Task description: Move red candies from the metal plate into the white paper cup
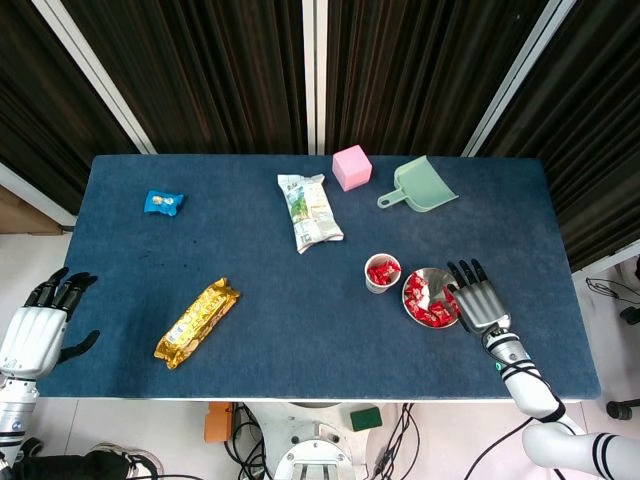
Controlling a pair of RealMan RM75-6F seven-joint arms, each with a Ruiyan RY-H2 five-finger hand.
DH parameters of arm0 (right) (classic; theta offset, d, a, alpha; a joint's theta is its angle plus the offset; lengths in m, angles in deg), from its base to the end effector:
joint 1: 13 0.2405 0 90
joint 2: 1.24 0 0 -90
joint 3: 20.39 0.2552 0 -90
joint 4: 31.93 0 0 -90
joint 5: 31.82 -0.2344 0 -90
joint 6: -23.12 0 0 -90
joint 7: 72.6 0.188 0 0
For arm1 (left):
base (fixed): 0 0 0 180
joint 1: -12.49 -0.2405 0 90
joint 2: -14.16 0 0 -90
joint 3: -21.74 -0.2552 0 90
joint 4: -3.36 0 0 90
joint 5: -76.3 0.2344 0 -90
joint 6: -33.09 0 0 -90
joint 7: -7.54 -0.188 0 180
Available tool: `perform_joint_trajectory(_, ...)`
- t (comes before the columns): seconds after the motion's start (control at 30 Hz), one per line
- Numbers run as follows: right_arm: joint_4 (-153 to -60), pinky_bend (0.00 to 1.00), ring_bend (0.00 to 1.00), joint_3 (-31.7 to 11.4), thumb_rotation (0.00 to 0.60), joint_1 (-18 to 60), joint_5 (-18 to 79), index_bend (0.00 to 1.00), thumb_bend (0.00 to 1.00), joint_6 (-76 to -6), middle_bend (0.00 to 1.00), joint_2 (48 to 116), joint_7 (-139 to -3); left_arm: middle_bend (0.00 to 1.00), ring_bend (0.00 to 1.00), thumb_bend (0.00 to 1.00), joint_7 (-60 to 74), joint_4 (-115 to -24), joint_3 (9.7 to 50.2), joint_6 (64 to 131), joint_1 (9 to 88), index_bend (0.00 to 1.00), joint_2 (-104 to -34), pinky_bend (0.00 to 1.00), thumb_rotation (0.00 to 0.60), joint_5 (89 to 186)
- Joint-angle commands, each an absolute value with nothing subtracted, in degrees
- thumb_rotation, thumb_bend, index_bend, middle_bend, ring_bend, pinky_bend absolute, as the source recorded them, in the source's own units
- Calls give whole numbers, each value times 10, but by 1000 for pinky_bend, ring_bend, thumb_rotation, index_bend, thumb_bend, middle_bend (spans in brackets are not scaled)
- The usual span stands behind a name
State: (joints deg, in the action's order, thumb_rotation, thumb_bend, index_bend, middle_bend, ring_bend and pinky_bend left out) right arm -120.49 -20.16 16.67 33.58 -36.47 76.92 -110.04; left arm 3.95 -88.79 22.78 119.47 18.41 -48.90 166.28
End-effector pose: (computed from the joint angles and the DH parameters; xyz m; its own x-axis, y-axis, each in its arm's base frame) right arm -0.2661 -0.3228 -0.0118 0.7679 -0.2712 0.5803 -0.6404 -0.3039 0.7053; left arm -0.3077 0.2250 0.1356 0.4770 -0.0043 0.8789 0.8748 -0.0939 -0.4753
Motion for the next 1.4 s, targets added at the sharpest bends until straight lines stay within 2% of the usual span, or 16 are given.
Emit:
perform_joint_trajectory(0.03,-1203,0,0,-202,600,166,336,394,384,-365,19,771,-1100,155,57,179,40,-888,228,1195,184,172,-489,199,600,1662)
perform_joint_trajectory(0.2,-1201,0,0,-203,600,167,333,434,431,-364,22,774,-1107,155,57,178,40,-888,228,1194,184,171,-489,199,600,1663)
perform_joint_trajectory(0.87,-1201,0,0,-198,600,163,352,614,474,-379,43,768,-1085,155,57,179,38,-888,228,1193,185,171,-490,199,600,1662)
perform_joint_trajectory(1.13,-1257,0,0,-166,600,166,404,627,473,-424,52,731,-1047,155,57,178,38,-888,228,1194,185,172,-490,198,600,1662)
perform_joint_trajectory(1.4,-1303,0,0,-125,600,201,412,630,474,-419,54,727,-1062,155,57,178,39,-889,229,1196,184,172,-489,198,600,1662)
